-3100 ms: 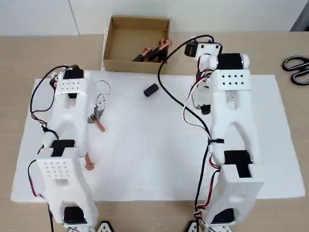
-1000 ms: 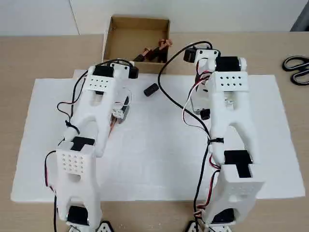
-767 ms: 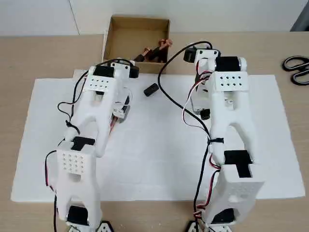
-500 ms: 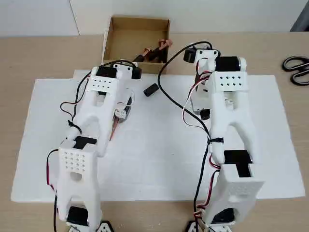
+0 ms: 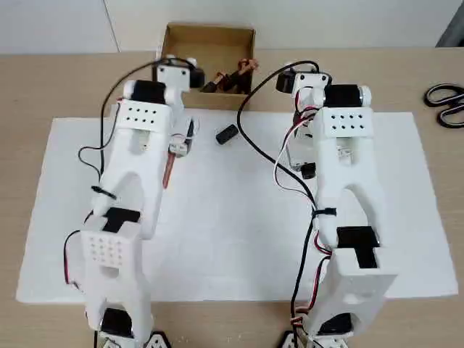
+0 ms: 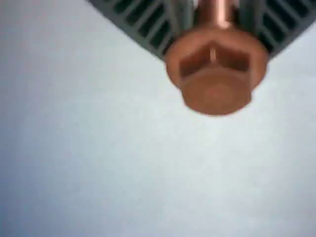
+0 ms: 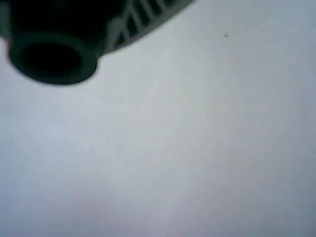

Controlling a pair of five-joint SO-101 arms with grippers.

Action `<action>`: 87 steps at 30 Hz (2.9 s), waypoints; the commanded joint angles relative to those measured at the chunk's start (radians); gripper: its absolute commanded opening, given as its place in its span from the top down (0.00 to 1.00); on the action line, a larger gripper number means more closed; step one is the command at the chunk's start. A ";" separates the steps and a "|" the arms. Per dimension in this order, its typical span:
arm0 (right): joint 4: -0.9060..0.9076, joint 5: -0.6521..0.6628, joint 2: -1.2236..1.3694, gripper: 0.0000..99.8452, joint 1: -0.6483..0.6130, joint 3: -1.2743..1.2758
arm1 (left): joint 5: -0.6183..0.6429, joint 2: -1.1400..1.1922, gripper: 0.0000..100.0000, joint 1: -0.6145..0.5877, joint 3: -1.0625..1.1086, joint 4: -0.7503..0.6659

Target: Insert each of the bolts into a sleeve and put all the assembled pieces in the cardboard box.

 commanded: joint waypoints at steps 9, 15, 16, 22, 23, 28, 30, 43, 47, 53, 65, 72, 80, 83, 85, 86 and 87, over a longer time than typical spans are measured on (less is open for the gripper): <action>0.030 0.011 -0.475 1.00 0.001 -0.029 | 0.020 -0.503 0.99 0.006 0.005 0.020; 0.030 0.009 -0.745 1.00 -0.001 0.140 | 0.023 -0.715 0.99 0.018 0.021 0.020; 0.028 0.009 -0.789 1.00 -0.001 0.180 | 0.023 -0.758 0.99 0.032 0.044 0.020; -0.001 0.009 -1.004 1.00 -0.016 0.420 | 0.078 -1.030 0.99 0.160 0.334 -0.005; -0.035 0.009 -1.029 1.00 -0.030 0.473 | 0.106 -1.066 0.99 0.166 0.398 -0.035; -0.378 0.003 -1.130 1.00 -0.122 0.809 | 0.247 -1.192 0.99 0.152 0.725 -0.307; -0.524 0.009 -1.171 1.00 -0.177 0.951 | 0.259 -1.241 0.99 0.153 0.828 -0.411; -1.181 0.002 -1.357 0.99 -0.355 1.554 | 0.261 -1.499 0.99 0.152 1.340 -0.862; -1.357 0.002 -1.472 1.00 -0.394 1.729 | 0.261 -1.557 0.99 0.152 1.434 -0.980; -1.468 -0.104 -1.600 1.00 -0.395 1.898 | 0.262 -1.583 0.99 0.157 1.537 -1.125; -1.465 -0.158 -1.690 1.00 -0.559 1.990 | 0.408 -1.582 0.99 0.218 1.613 -1.188; -1.463 -0.158 -1.692 1.00 -0.561 1.990 | 0.407 -1.582 0.99 0.293 1.646 -1.172; -1.463 -0.158 -1.692 1.00 -0.561 1.990 | 0.407 -1.588 0.99 0.298 1.661 -1.137; -1.463 -0.158 -1.692 1.00 -0.561 1.990 | 0.407 -1.588 0.99 0.298 1.664 -1.131; -1.463 -0.158 -1.692 1.00 -0.561 1.990 | 0.407 -1.588 0.99 0.313 1.664 -1.131; -1.463 -0.158 -1.692 1.00 -0.561 1.990 | 0.407 -1.588 0.99 0.325 1.666 -1.129; -1.463 -0.158 -1.692 1.00 -0.561 1.990 | 0.407 -1.588 0.99 0.336 1.667 -1.129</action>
